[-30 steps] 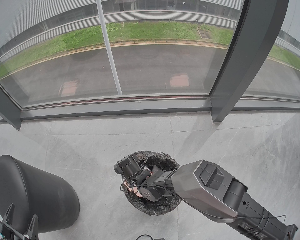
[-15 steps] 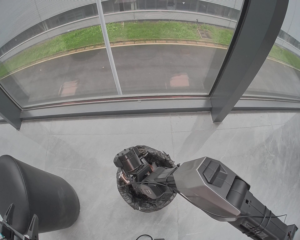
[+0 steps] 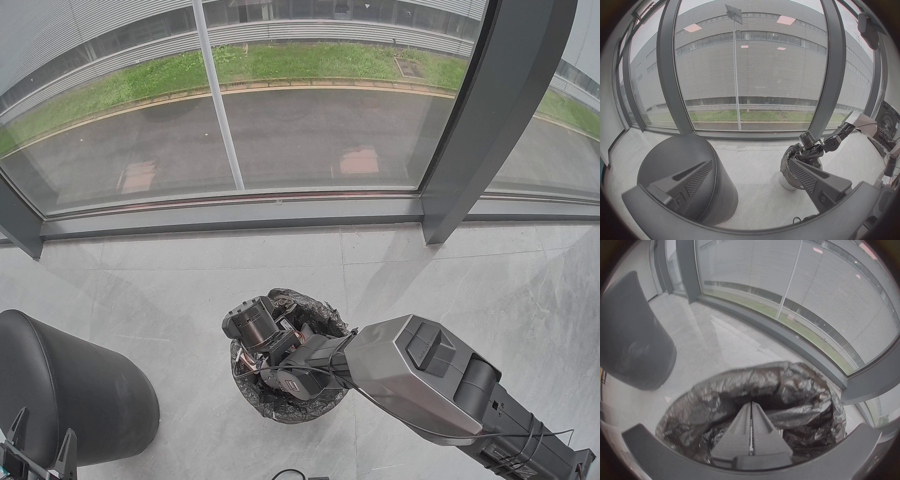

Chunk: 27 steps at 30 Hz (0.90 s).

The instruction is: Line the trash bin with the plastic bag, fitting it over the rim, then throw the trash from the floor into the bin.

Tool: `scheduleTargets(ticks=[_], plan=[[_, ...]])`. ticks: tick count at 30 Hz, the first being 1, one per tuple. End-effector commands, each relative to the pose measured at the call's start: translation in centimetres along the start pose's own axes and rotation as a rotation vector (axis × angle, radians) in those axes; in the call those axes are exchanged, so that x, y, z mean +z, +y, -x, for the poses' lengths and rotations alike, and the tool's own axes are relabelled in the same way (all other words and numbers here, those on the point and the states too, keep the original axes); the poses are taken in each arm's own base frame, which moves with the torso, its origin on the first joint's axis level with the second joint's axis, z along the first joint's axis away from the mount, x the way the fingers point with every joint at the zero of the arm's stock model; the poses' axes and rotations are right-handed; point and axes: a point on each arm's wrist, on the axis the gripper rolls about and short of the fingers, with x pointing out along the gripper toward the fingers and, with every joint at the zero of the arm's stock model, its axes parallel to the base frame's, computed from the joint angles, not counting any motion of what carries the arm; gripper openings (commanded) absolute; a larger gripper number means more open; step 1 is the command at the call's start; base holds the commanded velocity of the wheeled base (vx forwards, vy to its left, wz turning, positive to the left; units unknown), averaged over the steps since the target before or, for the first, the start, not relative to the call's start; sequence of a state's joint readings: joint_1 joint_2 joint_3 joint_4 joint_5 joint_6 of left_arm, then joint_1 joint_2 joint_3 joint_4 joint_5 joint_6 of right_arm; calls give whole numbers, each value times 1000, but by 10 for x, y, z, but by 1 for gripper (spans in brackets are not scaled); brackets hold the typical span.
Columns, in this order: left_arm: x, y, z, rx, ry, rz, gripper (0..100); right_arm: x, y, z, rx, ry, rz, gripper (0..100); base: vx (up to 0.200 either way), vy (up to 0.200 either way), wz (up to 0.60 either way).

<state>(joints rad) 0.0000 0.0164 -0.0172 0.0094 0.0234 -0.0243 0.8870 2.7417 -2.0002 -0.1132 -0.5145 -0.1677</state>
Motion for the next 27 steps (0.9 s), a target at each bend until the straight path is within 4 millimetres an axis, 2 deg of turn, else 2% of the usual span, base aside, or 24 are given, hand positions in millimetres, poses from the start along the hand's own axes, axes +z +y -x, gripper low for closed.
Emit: scheduleTargets(ticks=[1, 3, 6, 7, 8, 9, 10, 15, 16, 17, 18, 21, 23, 27], plan=[[-4, 0, 0, 1, -2, 0, 100, -8, -1, -1, 2, 66, 45, 0, 0, 0, 0], [-4, 0, 0, 0, -2, 0, 100, -9, -4, 0, 4, 93, 59, 0, 0, 0, 0], [-4, 0, 0, 0, -2, 0, 100, -1, -20, 22, 23, 212, 119, 0, 0, 0, 0], [-4, 0, 0, 0, -2, 0, 100, -1, -20, 24, 24, 217, 122, 0, 0, 0, 0], [-4, 0, 0, 1, -2, 0, 100, 4, -30, 39, 35, 282, 159, 0, 0, 0, 0], [-4, 0, 0, 1, -2, 0, 100, 4, -31, 40, 35, 288, 161, 0, 0, 0, 0], [-4, 0, 0, 1, -2, 0, 100, 12, -42, 57, 43, 334, 188, 0, 0, 0, 0], [-4, 0, 0, 0, -2, 0, 100, 28, -80, 102, 36, 444, 214, 0, 0, 0, 0], [-4, 0, 0, 0, -2, 0, 100, 28, -80, 102, 36, 444, 214, 0, 0, 0, 0], [-4, 0, 0, 1, -2, 0, 100, 33, -98, 126, 7, 505, 250, 0, 0, 0, 0], [-4, 0, 0, 1, -2, 0, 100, 33, -104, 134, -1, 532, 269, 0, 0, 0, 0], [-4, 0, 0, 1, -2, 2, 100, 36, -143, 191, -34, 672, 358, 0, 0, 0, 0], [-4, 0, 0, 1, -2, 0, 100, 37, -159, 211, -41, 714, 375, 0, 0, 0, 0], [-4, 0, 0, 1, -2, 0, 100, 34, -203, 275, -65, 813, 426, 0, 0, 0, 0]])
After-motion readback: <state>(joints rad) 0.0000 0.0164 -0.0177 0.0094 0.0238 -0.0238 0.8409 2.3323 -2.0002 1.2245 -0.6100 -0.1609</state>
